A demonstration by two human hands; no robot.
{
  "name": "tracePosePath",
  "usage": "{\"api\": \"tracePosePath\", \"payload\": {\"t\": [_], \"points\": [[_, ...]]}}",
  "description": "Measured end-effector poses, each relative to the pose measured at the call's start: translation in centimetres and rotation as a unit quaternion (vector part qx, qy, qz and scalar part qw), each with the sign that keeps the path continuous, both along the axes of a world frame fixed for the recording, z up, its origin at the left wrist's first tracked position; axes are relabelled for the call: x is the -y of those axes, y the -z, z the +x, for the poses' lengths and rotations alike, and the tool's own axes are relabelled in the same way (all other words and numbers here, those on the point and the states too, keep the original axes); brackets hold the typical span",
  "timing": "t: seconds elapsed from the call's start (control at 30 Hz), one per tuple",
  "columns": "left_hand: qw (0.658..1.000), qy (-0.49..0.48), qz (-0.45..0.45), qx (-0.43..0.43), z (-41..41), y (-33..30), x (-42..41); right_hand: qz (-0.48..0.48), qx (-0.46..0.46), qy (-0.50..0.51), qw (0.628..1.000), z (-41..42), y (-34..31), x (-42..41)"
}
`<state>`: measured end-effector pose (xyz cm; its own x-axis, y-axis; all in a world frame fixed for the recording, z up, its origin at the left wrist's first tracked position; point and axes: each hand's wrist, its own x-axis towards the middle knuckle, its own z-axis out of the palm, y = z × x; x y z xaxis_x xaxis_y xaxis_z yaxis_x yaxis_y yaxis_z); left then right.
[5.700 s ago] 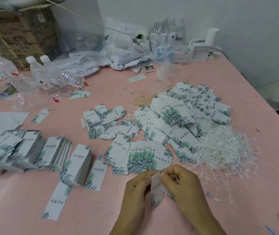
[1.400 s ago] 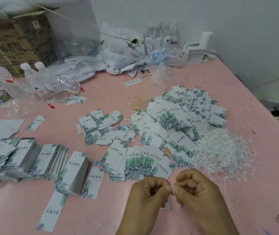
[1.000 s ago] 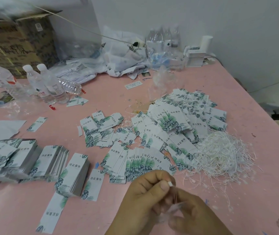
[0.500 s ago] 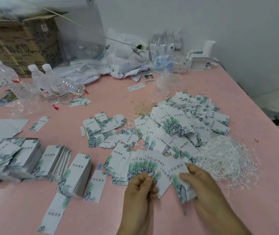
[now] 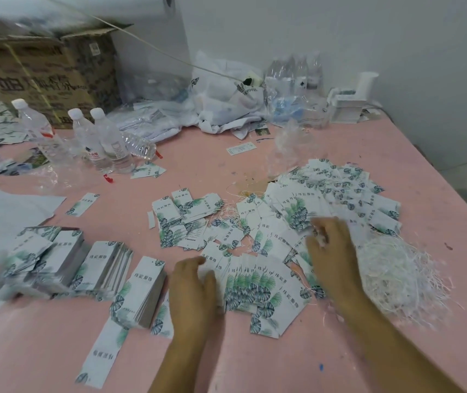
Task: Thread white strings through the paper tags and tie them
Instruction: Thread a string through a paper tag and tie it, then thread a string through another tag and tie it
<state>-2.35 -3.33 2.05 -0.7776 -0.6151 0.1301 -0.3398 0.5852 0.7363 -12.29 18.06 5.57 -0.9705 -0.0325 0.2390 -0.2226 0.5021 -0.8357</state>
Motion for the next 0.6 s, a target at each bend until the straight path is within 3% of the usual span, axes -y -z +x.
{"api": "tracePosePath", "payload": {"t": [0.1,0.2,0.27,0.6], "points": [[0.991,0.003,-0.084,0.108,-1.9,0.5,2.2,0.049,-0.002,-0.089,0.995,6.3,4.0,0.9],[0.981,0.024,-0.086,0.171,-2.9,0.6,3.2,0.135,-0.018,-0.114,0.984,9.4,6.9,1.2],[0.985,0.031,-0.06,0.159,-3.3,0.4,3.6,0.167,-0.042,-0.131,0.976,9.6,7.4,1.3],[0.995,0.044,0.033,0.08,-3.4,-0.2,3.3,0.116,-0.006,-0.085,0.99,9.6,7.7,1.0]]}}
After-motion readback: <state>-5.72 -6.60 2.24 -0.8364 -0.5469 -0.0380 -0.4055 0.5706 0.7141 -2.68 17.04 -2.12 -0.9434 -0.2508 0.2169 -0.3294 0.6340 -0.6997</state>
